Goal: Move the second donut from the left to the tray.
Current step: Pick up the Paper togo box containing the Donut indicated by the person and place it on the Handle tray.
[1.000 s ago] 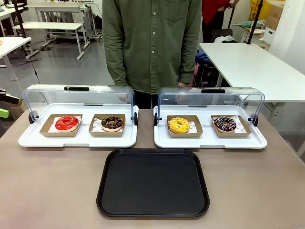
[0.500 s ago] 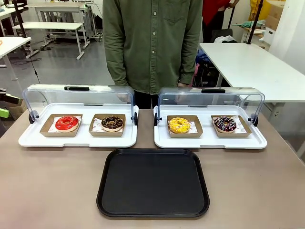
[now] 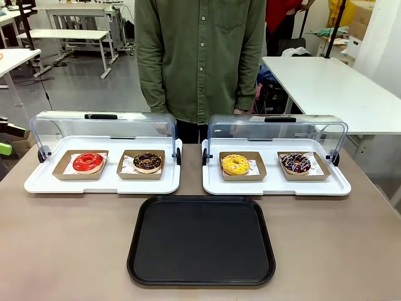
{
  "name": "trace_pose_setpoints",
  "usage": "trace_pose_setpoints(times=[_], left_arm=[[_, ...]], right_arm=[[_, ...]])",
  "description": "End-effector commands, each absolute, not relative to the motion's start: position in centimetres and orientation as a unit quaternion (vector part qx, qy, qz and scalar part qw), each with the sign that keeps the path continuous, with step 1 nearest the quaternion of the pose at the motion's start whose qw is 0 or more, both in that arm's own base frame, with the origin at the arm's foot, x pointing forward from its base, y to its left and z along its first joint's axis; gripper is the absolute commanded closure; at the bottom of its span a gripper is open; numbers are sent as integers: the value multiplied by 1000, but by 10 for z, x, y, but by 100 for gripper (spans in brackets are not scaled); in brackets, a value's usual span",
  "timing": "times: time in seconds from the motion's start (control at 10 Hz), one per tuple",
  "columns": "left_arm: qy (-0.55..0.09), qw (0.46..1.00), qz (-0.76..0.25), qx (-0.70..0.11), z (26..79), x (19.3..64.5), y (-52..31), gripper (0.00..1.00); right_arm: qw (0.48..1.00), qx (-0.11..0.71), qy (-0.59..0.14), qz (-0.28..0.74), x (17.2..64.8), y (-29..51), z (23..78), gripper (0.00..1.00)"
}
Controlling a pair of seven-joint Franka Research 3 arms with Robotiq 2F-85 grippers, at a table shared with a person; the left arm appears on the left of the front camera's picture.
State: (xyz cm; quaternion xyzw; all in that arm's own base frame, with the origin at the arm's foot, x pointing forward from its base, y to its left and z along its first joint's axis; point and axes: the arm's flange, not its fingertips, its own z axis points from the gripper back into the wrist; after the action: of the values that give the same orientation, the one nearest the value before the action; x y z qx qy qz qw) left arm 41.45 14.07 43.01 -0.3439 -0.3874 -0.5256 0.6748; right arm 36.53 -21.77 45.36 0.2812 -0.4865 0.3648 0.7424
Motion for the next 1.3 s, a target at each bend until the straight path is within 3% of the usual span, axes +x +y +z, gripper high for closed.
trace_pose_setpoints(times=[0.0, 1.2], left_arm=[[-389, 680, -520, -342, 433, 411, 138, 0], [-389, 680, -520, -342, 433, 411, 138, 0]], right_arm=[[730, 277, -505, 369, 368, -218, 453, 0], [730, 277, -505, 369, 368, -218, 453, 0]])
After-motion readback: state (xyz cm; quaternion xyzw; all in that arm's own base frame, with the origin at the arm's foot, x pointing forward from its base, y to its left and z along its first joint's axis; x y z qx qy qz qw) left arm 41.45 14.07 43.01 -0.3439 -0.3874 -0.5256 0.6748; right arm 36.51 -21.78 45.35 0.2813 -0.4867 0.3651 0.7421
